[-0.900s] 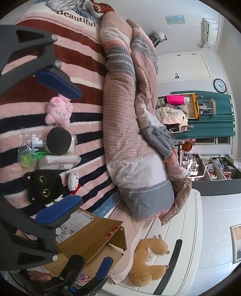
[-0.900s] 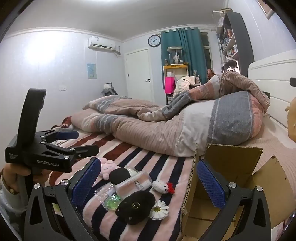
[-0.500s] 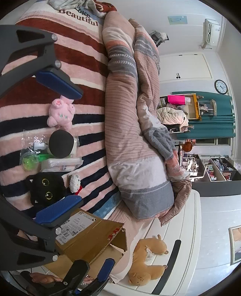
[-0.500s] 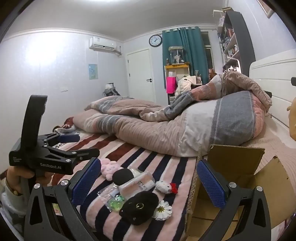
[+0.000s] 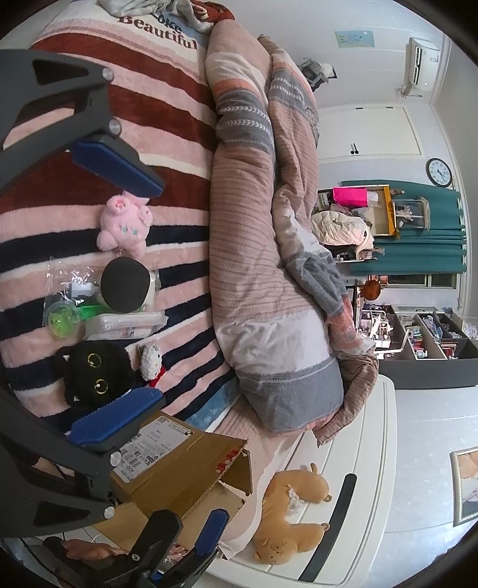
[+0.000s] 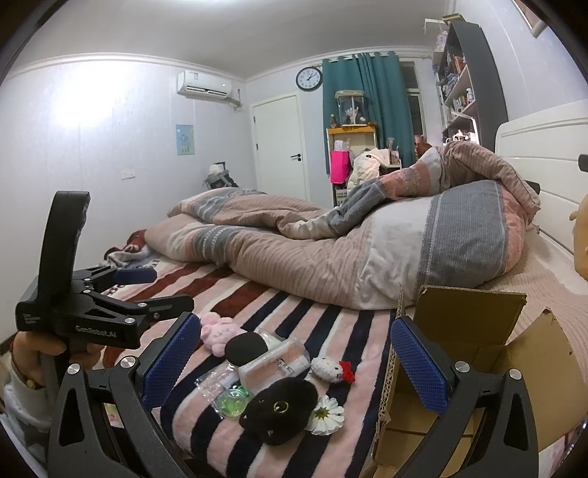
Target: Organize soft objects
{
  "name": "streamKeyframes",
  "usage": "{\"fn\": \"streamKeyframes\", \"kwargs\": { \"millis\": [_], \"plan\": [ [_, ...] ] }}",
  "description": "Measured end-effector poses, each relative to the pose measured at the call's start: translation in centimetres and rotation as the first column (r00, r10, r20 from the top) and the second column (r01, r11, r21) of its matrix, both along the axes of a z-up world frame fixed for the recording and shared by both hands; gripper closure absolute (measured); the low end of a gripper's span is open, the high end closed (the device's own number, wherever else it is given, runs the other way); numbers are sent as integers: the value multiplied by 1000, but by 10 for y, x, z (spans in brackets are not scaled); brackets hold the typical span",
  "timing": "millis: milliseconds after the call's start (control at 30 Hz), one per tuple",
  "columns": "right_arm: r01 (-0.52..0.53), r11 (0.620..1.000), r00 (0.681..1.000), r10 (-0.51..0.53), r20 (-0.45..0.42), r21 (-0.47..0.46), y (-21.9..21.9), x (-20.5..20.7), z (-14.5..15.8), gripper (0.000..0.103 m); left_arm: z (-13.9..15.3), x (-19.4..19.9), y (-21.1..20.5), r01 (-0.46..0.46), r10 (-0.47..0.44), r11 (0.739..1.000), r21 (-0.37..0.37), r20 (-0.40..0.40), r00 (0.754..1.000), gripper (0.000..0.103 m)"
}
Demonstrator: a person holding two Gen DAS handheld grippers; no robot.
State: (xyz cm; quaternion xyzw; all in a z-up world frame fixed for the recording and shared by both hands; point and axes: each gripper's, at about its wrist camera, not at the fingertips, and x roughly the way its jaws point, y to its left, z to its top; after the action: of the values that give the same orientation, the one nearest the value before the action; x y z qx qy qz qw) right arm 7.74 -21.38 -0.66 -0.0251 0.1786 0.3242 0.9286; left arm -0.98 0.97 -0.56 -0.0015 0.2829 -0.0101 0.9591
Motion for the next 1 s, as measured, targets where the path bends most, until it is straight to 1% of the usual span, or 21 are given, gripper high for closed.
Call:
{"fn": "streamKeyframes", "kwargs": {
  "millis": [1000],
  "plan": [
    [-19,1000,1000,19,-4,4,-1,-2,-2,0,3,-1,-3,15,-15,1000,-13,3,1000,0]
  ]
}}
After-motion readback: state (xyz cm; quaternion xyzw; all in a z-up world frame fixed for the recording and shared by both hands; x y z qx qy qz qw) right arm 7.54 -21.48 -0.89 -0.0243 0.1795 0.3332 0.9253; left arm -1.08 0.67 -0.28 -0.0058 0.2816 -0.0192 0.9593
